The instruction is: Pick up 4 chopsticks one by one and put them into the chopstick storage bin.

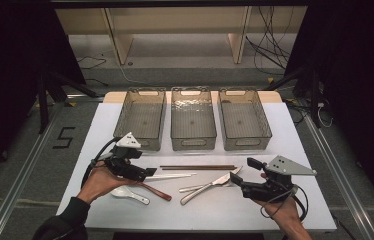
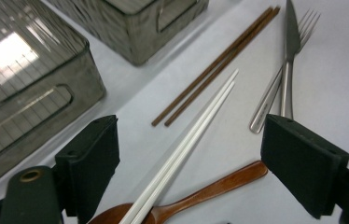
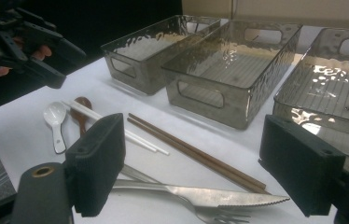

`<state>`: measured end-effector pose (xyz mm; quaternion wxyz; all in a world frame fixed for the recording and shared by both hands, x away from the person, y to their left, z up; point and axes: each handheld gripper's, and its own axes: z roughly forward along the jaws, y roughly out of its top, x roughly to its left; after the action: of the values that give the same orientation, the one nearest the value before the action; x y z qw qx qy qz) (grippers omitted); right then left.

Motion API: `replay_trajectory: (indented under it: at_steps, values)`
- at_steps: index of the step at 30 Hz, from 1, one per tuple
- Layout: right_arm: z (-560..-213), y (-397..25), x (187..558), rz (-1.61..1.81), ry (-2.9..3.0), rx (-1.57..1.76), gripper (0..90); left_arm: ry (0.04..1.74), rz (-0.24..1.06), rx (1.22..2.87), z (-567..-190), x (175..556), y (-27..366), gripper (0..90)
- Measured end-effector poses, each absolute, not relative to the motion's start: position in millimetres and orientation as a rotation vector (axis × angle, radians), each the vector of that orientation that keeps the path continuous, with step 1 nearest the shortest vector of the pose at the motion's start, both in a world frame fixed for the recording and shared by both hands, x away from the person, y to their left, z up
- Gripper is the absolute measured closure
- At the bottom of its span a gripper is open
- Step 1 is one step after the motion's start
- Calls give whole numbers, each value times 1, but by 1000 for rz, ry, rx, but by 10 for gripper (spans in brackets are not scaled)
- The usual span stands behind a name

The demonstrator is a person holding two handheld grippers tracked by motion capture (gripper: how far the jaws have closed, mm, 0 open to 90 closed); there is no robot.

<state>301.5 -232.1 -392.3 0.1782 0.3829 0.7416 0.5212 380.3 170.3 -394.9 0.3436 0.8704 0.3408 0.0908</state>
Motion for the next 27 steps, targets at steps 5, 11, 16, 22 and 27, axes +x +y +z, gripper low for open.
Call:
replay_trajectory:
  at_steps: [5,11,16,22,27]
  values:
    - [-393,-231,302,1469,2112,1080,235,887,207,2402,-407,390,161,255]
    - [-393,-230,302,1466,2129,1079,236,864,179,2520,-416,393,153,326]
    - [-393,-230,302,1464,2135,1076,238,843,158,2569,-425,396,156,383]
    - [-394,-229,302,1464,2146,1070,241,813,147,2618,-432,395,154,499]
    - [-394,-229,303,1465,2151,1065,243,787,135,2665,-440,397,155,560]
